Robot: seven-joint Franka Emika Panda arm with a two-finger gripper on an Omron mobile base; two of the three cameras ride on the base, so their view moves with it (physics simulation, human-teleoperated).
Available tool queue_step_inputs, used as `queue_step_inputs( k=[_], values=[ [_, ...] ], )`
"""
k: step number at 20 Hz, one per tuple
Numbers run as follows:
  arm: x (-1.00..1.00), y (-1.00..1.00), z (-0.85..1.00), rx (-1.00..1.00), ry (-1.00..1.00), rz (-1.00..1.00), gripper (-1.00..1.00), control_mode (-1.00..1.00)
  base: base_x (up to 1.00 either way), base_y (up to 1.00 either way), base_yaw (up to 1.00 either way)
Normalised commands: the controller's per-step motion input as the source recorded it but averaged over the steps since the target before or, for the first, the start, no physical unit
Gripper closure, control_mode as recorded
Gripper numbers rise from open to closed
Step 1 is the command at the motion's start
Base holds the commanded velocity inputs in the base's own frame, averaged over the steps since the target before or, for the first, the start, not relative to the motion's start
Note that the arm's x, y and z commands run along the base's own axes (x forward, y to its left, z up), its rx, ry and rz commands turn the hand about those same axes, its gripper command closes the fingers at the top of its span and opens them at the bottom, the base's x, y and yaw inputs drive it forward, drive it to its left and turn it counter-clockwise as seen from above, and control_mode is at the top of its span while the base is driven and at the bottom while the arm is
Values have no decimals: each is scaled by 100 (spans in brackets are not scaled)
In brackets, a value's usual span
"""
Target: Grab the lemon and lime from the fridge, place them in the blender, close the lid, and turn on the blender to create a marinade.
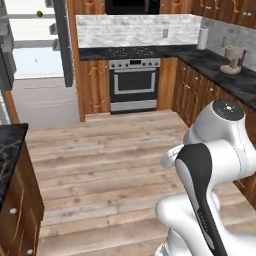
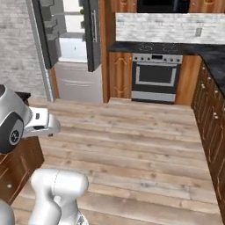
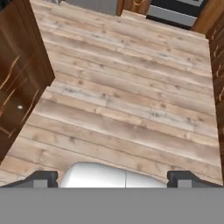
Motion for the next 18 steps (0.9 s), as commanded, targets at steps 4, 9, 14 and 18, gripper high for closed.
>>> queue_step_inputs(
  k=[4, 9, 14, 18],
  values=[
    [0, 0, 0, 0, 0, 0, -100, 100, 100, 0, 48],
    [0, 0, 0, 0, 0, 0, -100, 100, 100, 0, 39],
    [0, 0, 0, 0, 0, 0, -100, 100, 100, 0, 24],
    [0, 0, 0, 0, 0, 0, -100, 100, 100, 2, 14]
  ],
)
